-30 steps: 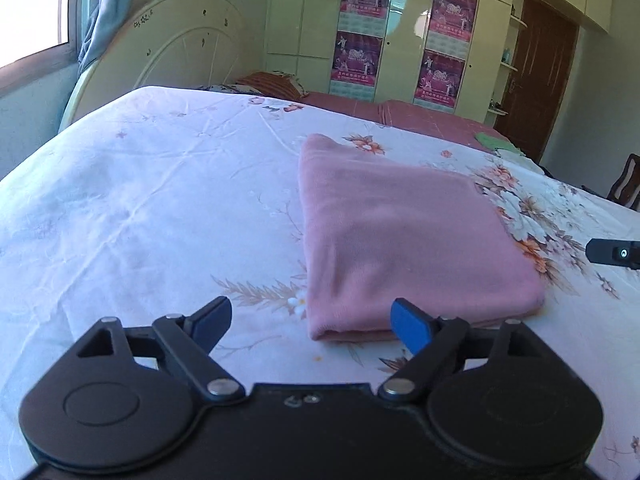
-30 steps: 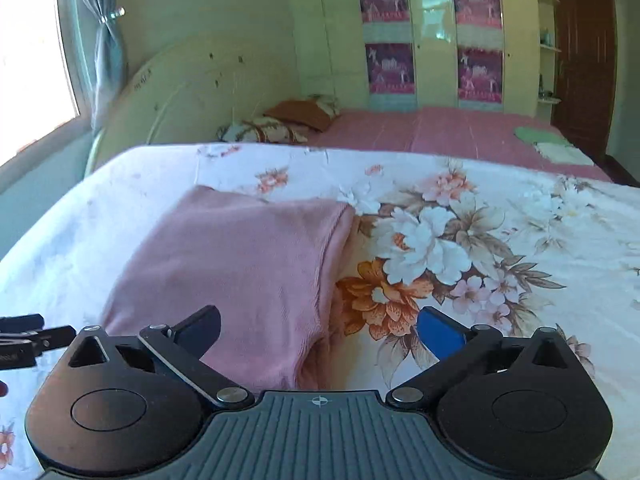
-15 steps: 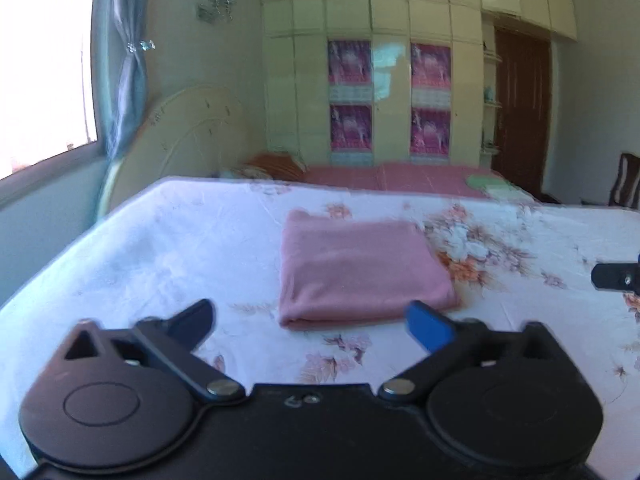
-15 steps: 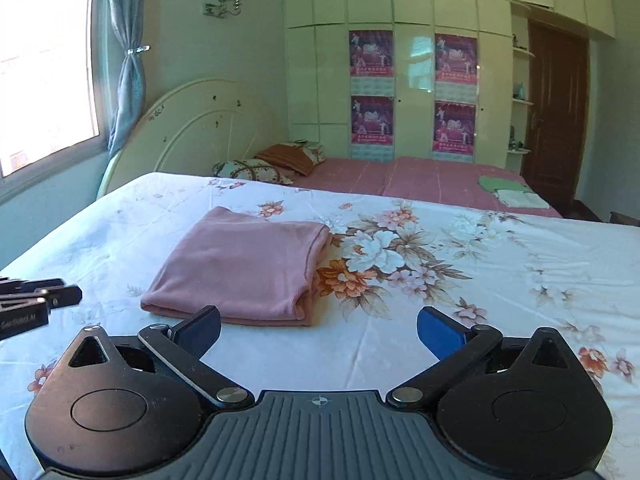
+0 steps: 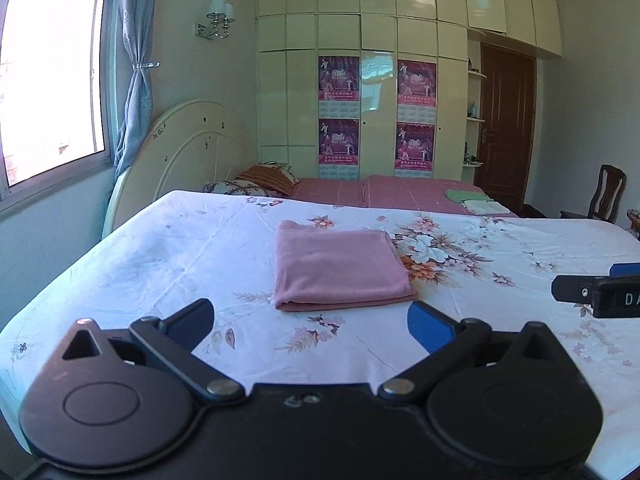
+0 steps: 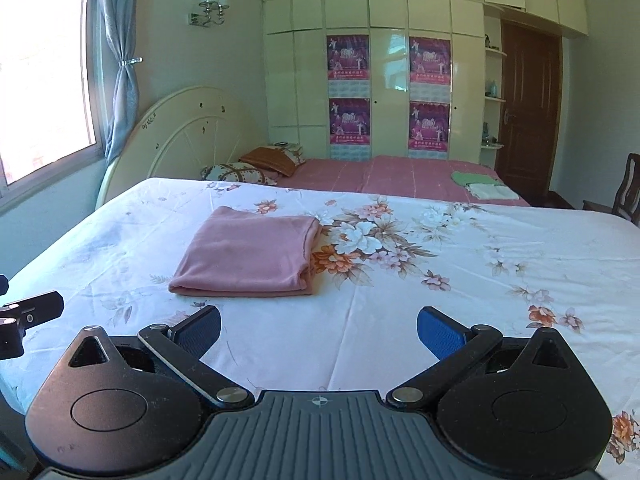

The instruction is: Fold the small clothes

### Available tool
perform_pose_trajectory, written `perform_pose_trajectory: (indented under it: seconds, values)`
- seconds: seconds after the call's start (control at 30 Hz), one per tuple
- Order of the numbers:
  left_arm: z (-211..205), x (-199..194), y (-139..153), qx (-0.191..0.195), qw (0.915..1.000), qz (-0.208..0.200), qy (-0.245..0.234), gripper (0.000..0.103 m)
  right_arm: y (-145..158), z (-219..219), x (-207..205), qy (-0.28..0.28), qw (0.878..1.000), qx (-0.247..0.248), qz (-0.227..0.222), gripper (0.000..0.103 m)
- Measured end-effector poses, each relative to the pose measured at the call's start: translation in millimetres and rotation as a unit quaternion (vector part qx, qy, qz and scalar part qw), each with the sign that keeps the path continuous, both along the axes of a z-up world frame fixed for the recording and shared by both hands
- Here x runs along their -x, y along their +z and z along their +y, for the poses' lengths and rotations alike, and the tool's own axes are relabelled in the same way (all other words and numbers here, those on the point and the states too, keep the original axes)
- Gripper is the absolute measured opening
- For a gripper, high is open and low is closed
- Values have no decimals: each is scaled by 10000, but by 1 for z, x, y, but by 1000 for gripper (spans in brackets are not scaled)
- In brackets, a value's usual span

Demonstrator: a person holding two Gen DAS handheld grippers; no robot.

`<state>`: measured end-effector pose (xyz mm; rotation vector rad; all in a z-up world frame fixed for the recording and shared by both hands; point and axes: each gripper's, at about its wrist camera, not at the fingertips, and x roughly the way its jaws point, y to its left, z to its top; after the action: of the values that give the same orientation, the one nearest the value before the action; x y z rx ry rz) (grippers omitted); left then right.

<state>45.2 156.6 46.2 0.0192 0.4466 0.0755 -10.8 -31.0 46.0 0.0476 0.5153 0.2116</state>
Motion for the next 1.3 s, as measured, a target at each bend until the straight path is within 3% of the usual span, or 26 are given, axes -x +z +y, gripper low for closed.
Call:
perform_pose_trajectory:
  seconds: [0.5, 1.3]
  values:
    - [-6, 43, 20, 35, 9995, -304, -111, 103, 25, -1, 45, 59, 9997, 15, -225, 103]
    - [-20, 53, 31, -24, 9988, -422, -244, 103, 38, -23, 64, -15, 9991, 16, -421, 103]
